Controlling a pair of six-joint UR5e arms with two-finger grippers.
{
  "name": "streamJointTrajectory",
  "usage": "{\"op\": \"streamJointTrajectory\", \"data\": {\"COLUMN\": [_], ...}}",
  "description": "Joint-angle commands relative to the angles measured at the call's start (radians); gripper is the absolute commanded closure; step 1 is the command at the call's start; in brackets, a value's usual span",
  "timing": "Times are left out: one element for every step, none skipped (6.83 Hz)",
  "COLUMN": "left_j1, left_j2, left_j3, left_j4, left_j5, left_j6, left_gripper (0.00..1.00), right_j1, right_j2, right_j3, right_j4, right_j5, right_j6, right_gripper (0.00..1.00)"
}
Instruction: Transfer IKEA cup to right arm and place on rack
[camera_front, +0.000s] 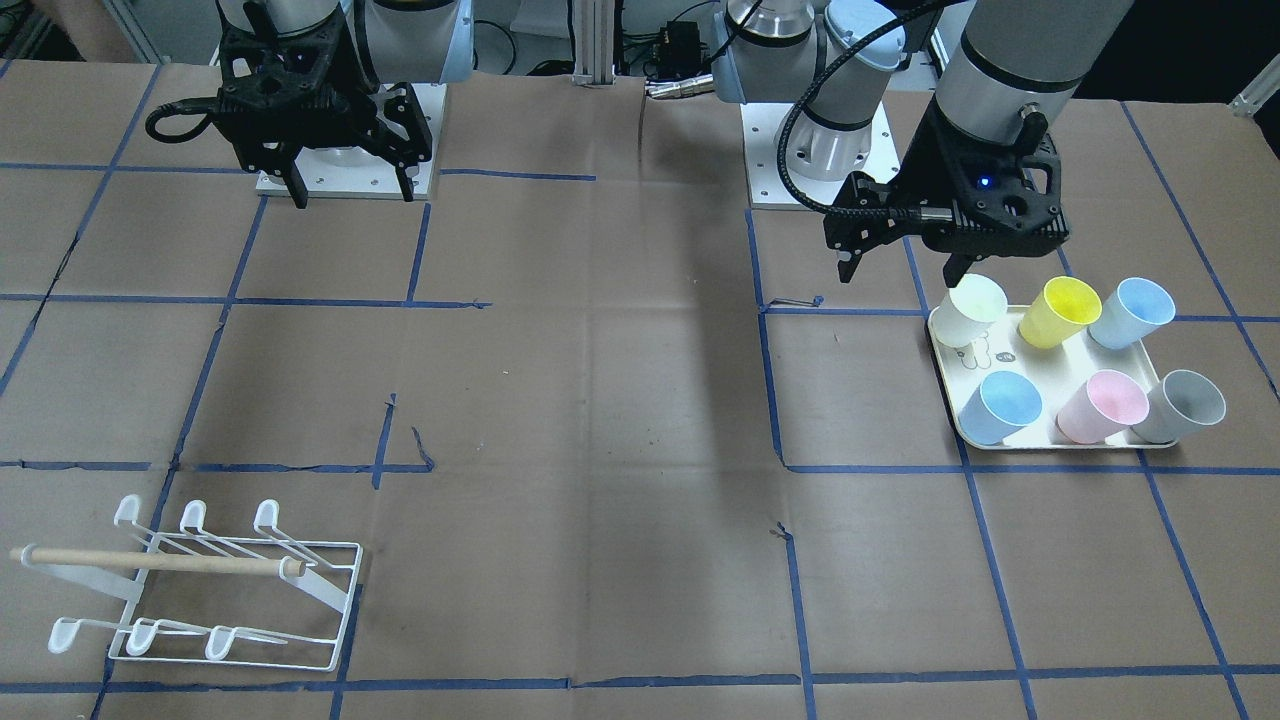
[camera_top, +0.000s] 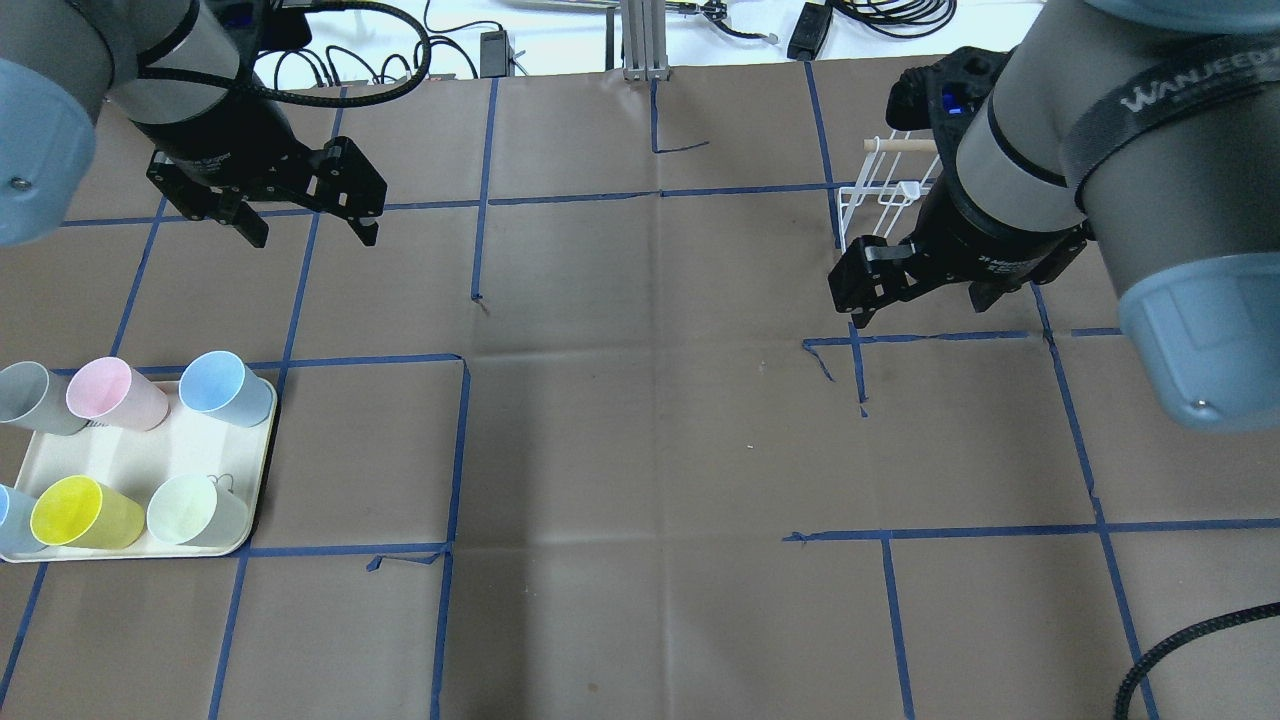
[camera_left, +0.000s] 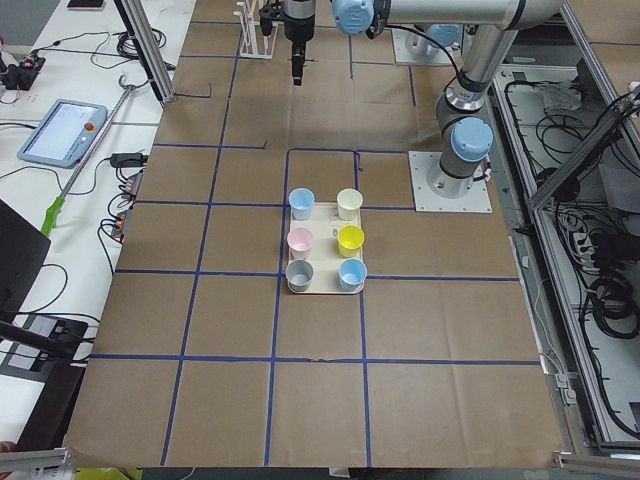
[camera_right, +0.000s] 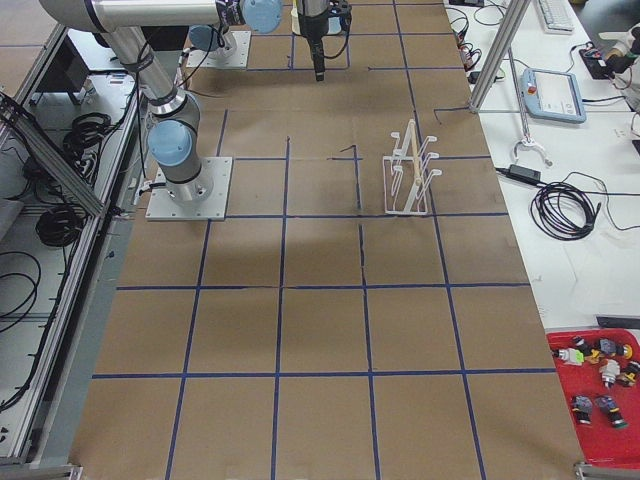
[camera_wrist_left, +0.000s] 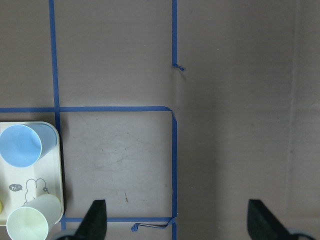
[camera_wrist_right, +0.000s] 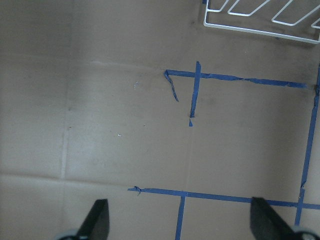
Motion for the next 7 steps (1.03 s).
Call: {"op": "streamJointTrajectory", "data": {"left_j1": [0.109,0.210,0.290,0.322,0.357,0.403,0.434], "left_j2": [-0.011,-0.014,-0.014,-0.013,-0.013,-0.014,-0.016], "left_j3": [-0.002,-0.005,-0.023,-0.057,-0.115,-0.179,-0.242], "left_j4": [0.005,0.004,0.004,0.048,0.135,0.227,0.287], "left_j5": [0.001,-0.004,-0.006,-0.003,0.002,0.002,-0.002], "left_j6": [0.127,0.218,0.279,0.346,0.379,0.435,0.446], "left_gripper": [0.00,0.00,0.01,0.01,0.01,0.01,0.01], "right_j1": [0.002,-0.002,-0.002,0.000,0.000,0.000,-0.006], "right_j2": [0.000,0.002,0.002,0.000,0.000,0.000,-0.009], "right_j3": [0.004,0.006,0.006,0.010,0.010,0.010,0.010], "right_j4": [0.001,0.003,0.004,0.004,0.004,0.006,0.009], "right_j5": [-0.001,-0.003,-0.003,-0.003,-0.003,-0.004,-0.006], "right_j6": [0.000,-0.003,-0.002,-0.002,-0.002,-0.002,-0.002], "right_gripper": [0.00,0.00,0.00,0.00,0.00,0.00,0.00]}}
